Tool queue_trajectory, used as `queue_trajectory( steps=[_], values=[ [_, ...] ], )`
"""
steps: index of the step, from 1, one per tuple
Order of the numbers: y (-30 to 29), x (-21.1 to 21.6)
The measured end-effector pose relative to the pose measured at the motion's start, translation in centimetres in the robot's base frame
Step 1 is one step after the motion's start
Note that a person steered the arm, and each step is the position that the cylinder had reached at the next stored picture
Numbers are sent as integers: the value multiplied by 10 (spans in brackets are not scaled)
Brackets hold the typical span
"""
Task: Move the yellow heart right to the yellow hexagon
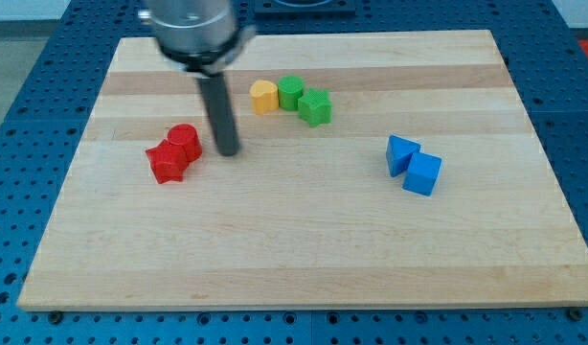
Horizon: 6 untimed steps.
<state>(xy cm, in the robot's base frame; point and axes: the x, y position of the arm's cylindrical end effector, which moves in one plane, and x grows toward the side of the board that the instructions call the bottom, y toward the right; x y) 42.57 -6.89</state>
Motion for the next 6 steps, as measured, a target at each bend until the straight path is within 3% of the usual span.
queue_trajectory(
  steps=[1,2,6],
  values=[
    [50,1],
    [50,-1],
    [13,-83]
  ],
)
